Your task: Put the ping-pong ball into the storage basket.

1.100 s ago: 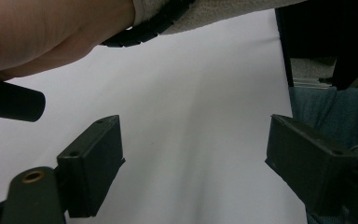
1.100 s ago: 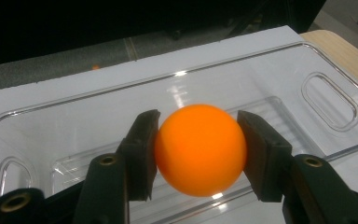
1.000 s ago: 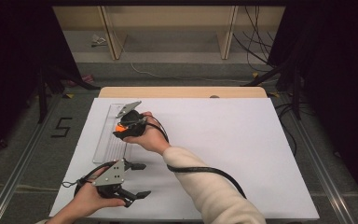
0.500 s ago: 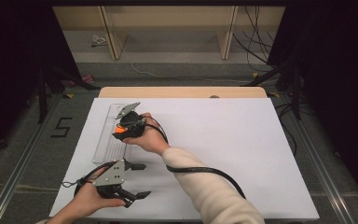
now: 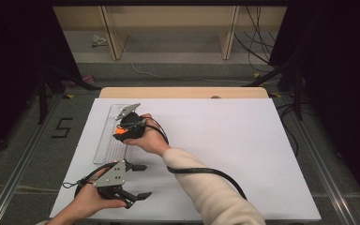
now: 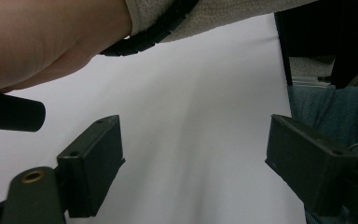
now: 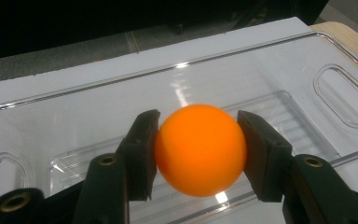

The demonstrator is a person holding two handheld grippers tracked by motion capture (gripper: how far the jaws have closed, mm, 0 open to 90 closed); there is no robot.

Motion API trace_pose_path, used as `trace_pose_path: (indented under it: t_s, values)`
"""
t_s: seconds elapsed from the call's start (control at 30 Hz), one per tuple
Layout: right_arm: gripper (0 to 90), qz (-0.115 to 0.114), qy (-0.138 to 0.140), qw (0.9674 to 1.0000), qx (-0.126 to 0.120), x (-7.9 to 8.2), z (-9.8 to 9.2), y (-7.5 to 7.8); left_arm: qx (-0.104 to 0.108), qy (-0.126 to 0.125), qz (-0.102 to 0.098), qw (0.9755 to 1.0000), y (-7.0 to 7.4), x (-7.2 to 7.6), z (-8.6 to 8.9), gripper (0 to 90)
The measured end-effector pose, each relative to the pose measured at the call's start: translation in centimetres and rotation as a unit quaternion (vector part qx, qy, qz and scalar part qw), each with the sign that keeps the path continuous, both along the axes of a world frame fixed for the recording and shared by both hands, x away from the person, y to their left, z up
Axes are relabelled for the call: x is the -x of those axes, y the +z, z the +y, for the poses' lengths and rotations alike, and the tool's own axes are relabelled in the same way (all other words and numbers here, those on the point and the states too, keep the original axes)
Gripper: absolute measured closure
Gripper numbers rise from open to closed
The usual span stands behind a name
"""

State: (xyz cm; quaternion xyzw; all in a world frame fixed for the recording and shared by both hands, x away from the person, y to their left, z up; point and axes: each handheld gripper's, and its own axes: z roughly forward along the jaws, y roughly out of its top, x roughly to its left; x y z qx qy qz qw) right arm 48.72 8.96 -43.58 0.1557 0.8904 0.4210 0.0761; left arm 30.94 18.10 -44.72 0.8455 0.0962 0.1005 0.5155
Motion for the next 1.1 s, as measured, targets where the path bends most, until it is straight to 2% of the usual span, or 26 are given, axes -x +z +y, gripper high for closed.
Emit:
trace_pose_path:
  t_s: [0.63, 0.87, 1.1]
  values:
    - [50.7, 0.001, 0.002, 1.0000, 0.000, 0.18, 0.24, -0.25, 0.000, -0.001, 0.000, 1.0000, 0.01, 0.00, 0.01, 18.1]
    - [46.6, -0.001, 0.001, 1.0000, -0.005, 0.20, 0.16, 0.02, 0.000, -0.001, 0.000, 1.0000, 0.00, 0.00, -0.01, 18.1]
    - [36.8, -0.010, 0.002, 0.9999, -0.011, 0.31, -0.06, 0.53, 0.000, 0.000, 0.000, 1.0000, 0.00, 0.00, 0.00, 18.0]
